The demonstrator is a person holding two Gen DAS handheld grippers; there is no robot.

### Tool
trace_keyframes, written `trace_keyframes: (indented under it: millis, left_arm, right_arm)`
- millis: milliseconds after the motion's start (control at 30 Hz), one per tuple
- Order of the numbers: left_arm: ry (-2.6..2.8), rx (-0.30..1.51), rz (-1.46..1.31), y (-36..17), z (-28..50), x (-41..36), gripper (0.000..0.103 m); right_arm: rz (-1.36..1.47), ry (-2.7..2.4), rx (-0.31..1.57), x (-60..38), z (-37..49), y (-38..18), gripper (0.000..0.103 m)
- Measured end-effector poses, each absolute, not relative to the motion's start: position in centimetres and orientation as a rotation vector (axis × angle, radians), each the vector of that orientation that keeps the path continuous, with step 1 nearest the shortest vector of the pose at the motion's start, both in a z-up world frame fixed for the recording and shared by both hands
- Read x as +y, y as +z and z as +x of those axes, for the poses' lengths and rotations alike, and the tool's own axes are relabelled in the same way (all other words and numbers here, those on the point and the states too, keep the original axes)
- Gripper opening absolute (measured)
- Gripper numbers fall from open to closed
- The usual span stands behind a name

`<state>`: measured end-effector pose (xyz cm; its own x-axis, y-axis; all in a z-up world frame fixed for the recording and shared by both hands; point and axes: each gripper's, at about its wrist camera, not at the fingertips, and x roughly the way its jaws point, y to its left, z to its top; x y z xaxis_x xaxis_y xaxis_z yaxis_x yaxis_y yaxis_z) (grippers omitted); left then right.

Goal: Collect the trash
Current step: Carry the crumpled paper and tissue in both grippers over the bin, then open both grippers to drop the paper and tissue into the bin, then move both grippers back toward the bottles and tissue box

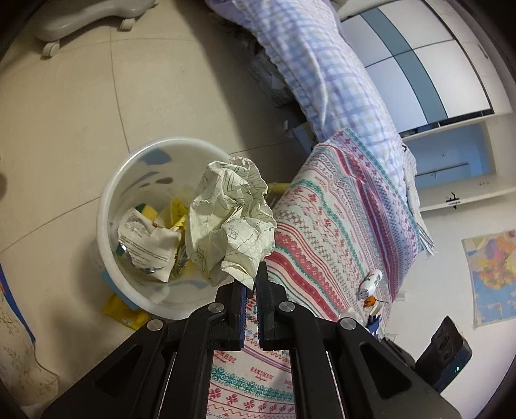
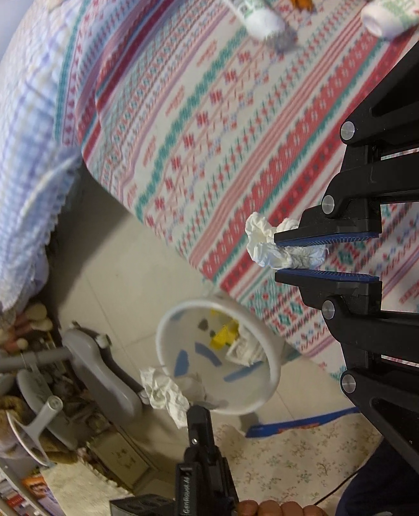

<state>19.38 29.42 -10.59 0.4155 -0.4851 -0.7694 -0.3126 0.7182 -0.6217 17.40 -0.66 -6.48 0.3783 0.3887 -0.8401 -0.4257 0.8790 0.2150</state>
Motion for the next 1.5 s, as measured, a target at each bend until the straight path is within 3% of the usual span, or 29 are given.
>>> trace_keyframes:
  millis: [167, 200, 233, 300, 800, 900, 933, 1000, 1233, 1500]
  left_arm:
    - [-0.150, 1.188, -0.910, -11.8, 19.9, 30.8, 0.013]
    - [-0.154, 1.188, -0.937, -12.0, 19.9, 31.2, 0.027]
    - [-0.143, 1.184, -0.962, -12.1, 19.7, 31.6, 0.050]
    - [-0.107, 1.163, -0.968, -11.8, 19.4, 32.2, 0.067]
    - [-0.043, 1.060, -0.947, -9.8, 18.9, 34.5, 0.067]
    - [-0.050, 1.055, -0.940, -9.6, 18.9, 34.3, 0.067]
    - [-0.054, 1.054, -0.939, -9.5, 18.9, 34.3, 0.067]
    - [-0.055, 1.049, -0.937, -9.4, 18.9, 34.3, 0.067]
    - [-0.087, 1.049, -0.881, -8.7, 19.4, 32.6, 0.067]
    - [-0.180, 1.063, -0.761, -7.7, 21.0, 26.8, 0.067]
  right_arm:
    - [-0.044, 0.565, 1.075, 1.8, 17.0, -7.6, 0.012]
    - [-0.044, 0.572, 1.074, 2.2, 16.9, -7.6, 0.012]
    - [-0.043, 0.578, 1.073, 2.7, 16.8, -7.7, 0.012]
    - [-0.040, 0.593, 1.071, 3.5, 16.7, -7.8, 0.012]
    - [0.040, 0.654, 1.075, 9.9, 18.9, -9.3, 0.013]
    - [0.112, 0.663, 1.075, 11.5, 20.4, -9.3, 0.019]
    - [0.147, 0.659, 1.080, 12.1, 21.1, -9.3, 0.032]
    - [0.151, 0.638, 1.078, 12.7, 21.5, -9.2, 0.044]
    - [0.121, 0.598, 1.093, 11.8, 21.1, -10.0, 0.044]
    - [0.085, 0.505, 1.113, 4.5, 19.4, -9.1, 0.044]
